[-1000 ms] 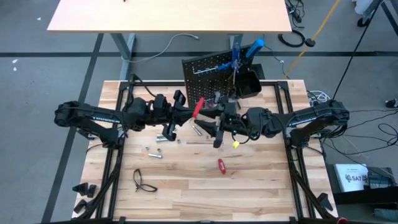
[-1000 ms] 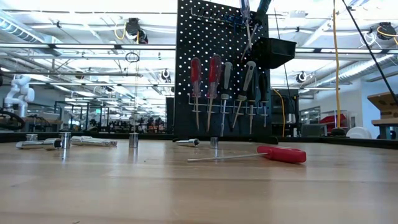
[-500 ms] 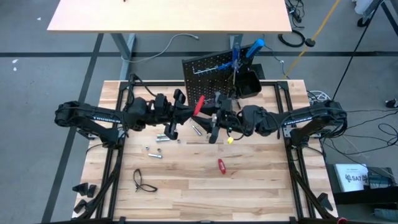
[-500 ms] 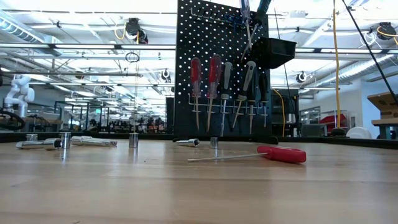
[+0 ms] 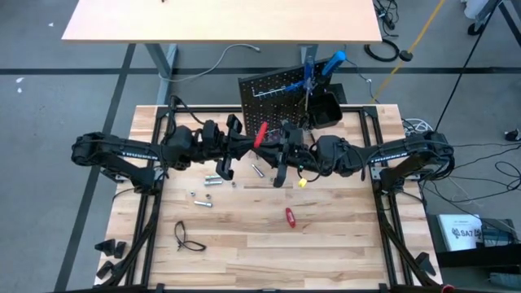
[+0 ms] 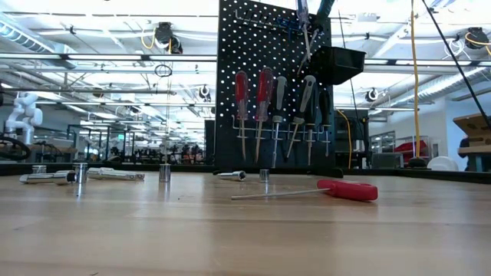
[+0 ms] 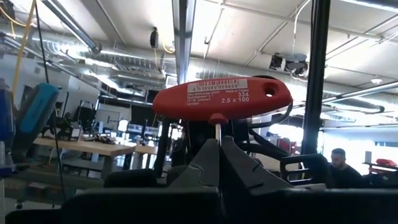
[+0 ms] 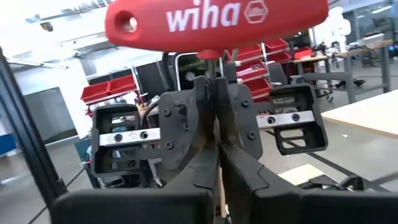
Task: Hang tools onto peg board
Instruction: Hang the red allen wrench on the pegboard
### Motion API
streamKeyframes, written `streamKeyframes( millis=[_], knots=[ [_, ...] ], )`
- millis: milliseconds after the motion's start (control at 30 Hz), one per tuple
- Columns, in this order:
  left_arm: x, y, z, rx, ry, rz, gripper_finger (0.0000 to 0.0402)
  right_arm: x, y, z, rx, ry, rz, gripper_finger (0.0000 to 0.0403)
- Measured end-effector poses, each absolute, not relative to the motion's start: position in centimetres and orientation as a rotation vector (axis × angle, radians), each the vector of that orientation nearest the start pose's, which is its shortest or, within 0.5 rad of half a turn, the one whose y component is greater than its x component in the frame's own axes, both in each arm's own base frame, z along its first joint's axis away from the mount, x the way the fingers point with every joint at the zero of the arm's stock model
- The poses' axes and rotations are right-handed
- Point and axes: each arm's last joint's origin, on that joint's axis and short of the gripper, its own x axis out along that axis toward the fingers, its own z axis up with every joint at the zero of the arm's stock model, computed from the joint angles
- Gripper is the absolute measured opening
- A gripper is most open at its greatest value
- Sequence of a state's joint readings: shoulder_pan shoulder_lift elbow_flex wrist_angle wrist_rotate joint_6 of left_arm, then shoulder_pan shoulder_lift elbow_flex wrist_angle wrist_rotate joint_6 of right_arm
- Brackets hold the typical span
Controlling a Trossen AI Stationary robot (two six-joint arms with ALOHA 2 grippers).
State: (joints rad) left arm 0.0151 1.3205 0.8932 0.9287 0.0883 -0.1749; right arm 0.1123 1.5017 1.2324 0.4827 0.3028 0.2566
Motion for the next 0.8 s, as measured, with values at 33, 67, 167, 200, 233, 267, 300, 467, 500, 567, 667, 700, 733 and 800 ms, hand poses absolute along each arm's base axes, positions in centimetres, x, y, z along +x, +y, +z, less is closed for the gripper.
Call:
streamKeyframes(
  millis=[33,67,167,200,233,267,300,467,500,567,667,700,733,800],
  knots=[
    [28.7,0.2,35.9,-0.146,-0.494,-0.116,0.0000,34.6,3.0,38.0,0.294,-0.236,-0.149,0.0007],
    [28.7,0.2,35.9,-0.146,-0.495,-0.117,0.0000,34.6,3.1,38.1,0.295,-0.240,-0.143,0.0006],
    [28.7,0.2,35.9,-0.152,-0.495,-0.104,0.0006,34.6,3.0,38.1,0.298,-0.243,-0.150,0.0003],
    [28.7,0.2,35.9,-0.154,-0.493,-0.098,0.0011,34.6,3.0,38.1,0.299,-0.244,-0.163,0.0002],
    [28.7,0.2,35.9,-0.154,-0.489,-0.094,0.0018,34.6,3.0,38.0,0.300,-0.242,-0.177,0.0002],
    [28.8,0.3,35.8,-0.155,-0.486,-0.089,0.0026,34.5,3.0,38.0,0.298,-0.240,-0.189,0.0002],
    [28.7,0.4,35.8,-0.155,-0.480,-0.086,0.0035,34.4,2.9,38.1,0.297,-0.238,-0.199,0.0002],
    [28.5,0.9,35.6,-0.177,-0.407,-0.065,0.0081,33.1,2.6,38.8,0.288,-0.205,-0.301,0.0001],
    [28.4,1.0,35.6,-0.187,-0.389,-0.060,0.0090,32.7,2.6,39.0,0.281,-0.194,-0.321,0.0001],
    [28.2,1.3,35.5,-0.205,-0.346,-0.057,0.0103,31.8,2.4,39.6,0.268,-0.188,-0.397,0.0001],
    [27.4,1.8,35.5,-0.207,-0.276,-0.036,0.0118,30.0,2.1,40.3,0.254,-0.158,-0.543,0.0001],
    [27.0,2.0,35.7,-0.205,-0.259,-0.026,0.0121,29.5,1.9,40.3,0.247,-0.136,-0.594,0.0001],
    [26.6,2.2,35.8,-0.202,-0.241,-0.014,0.0122,28.9,1.8,40.3,0.245,-0.114,-0.644,0.0001],
    [25.7,2.5,36.0,-0.181,-0.209,0.010,0.0122,28.1,1.7,40.2,0.237,-0.077,-0.735,0.0000]
  ],
)
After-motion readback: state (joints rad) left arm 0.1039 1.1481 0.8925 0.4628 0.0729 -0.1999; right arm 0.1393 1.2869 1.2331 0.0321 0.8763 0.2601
